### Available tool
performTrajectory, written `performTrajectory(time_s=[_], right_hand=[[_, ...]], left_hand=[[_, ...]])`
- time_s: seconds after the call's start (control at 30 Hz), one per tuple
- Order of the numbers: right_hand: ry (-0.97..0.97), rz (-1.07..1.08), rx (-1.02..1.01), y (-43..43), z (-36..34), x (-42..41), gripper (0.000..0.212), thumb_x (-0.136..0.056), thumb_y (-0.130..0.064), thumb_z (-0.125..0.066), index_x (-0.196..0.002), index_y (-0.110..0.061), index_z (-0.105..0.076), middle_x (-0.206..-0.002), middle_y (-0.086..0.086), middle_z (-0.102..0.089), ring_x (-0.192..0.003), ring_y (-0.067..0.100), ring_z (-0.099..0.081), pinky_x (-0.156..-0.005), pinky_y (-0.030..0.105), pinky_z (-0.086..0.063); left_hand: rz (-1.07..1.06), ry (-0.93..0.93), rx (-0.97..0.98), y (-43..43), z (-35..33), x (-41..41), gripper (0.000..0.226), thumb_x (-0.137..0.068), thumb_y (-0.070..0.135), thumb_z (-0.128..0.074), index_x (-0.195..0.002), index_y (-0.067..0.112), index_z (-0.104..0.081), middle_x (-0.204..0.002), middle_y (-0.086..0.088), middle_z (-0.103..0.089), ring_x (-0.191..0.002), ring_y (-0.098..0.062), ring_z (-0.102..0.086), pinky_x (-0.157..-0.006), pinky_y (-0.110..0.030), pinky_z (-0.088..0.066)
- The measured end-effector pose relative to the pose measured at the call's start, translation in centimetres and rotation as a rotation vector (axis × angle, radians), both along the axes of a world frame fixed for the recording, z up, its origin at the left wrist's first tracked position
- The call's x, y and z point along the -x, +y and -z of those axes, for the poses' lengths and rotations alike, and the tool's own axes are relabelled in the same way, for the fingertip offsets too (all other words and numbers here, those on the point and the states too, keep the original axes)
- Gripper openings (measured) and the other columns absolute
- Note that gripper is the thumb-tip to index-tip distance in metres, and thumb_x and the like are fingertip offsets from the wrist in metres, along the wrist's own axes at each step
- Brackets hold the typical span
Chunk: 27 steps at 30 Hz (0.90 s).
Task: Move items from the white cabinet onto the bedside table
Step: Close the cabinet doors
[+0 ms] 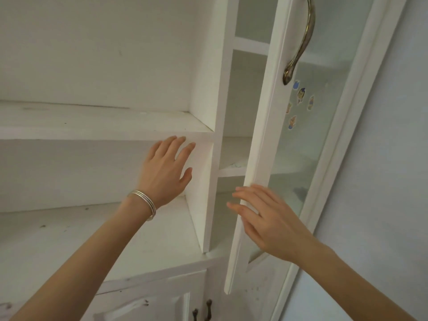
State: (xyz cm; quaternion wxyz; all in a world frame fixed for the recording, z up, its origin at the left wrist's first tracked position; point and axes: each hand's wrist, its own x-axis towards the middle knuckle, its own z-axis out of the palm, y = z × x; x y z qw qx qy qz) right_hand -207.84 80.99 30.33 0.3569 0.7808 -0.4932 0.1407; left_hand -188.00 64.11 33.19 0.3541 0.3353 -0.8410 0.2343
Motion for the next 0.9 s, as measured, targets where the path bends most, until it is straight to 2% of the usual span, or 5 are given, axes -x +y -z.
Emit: performTrajectory(time_s=[0.1, 0.2, 0.3, 0.53, 0.9], right_hand=[[0.059, -0.114, 0.026, -2.1, -0.9, 0.9, 0.027, -0.093, -0.017, -0.047, -0.112, -0.008, -0.064, -0.113, 0.013, -0.062, -0.112, 0.027, -0.055, -0.103, 0.045, -0.038], [0.095, -0.217, 0.050, -4.6, -1.7, 1.3, 0.027, -0.095, -0.023, -0.048, -0.111, -0.009, -0.064, -0.112, 0.011, -0.063, -0.109, 0.025, -0.056, -0.103, 0.042, -0.037], [0.172, -0.273, 0.152, -6.8, -2.3, 1.4, 0.027, -0.095, -0.025, -0.047, -0.107, -0.011, -0.067, -0.107, 0.007, -0.066, -0.104, 0.022, -0.059, -0.098, 0.035, -0.039], [0.229, -0.310, 0.346, -12.0, -1.3, 1.0, 0.024, -0.093, -0.030, -0.052, -0.099, -0.016, -0.070, -0.089, -0.003, -0.068, -0.089, 0.016, -0.062, -0.085, 0.033, -0.038], [0.258, -0.316, 0.385, -16.4, -1.1, 1.3, 0.020, -0.089, -0.028, -0.054, -0.085, -0.015, -0.070, -0.079, -0.003, -0.066, -0.079, 0.017, -0.063, -0.077, 0.032, -0.043]], left_hand=[[-0.034, 0.031, 0.025, -0.8, -0.3, 0.5, 0.051, -0.085, 0.026, -0.054, -0.131, 0.006, -0.050, -0.130, -0.017, -0.053, -0.121, -0.037, -0.047, -0.100, -0.049, -0.035], [-0.090, 0.047, 0.026, -1.6, -0.8, 0.6, 0.056, -0.085, 0.035, -0.039, -0.133, 0.006, -0.047, -0.133, -0.016, -0.051, -0.125, -0.034, -0.044, -0.104, -0.048, -0.032], [-0.106, 0.042, 0.017, -2.6, -1.0, 0.9, 0.058, -0.087, 0.038, -0.038, -0.134, 0.006, -0.048, -0.132, -0.015, -0.052, -0.125, -0.032, -0.045, -0.107, -0.046, -0.027], [-0.047, 0.064, 0.134, -4.5, 0.0, 1.0, 0.058, -0.085, 0.029, -0.048, -0.137, 0.004, -0.045, -0.132, -0.017, -0.051, -0.125, -0.033, -0.042, -0.113, -0.046, -0.023], [0.023, 0.140, 0.197, -5.7, 0.3, 1.5, 0.058, -0.083, 0.032, -0.053, -0.133, 0.004, -0.050, -0.126, -0.017, -0.053, -0.119, -0.032, -0.045, -0.112, -0.041, -0.022]])
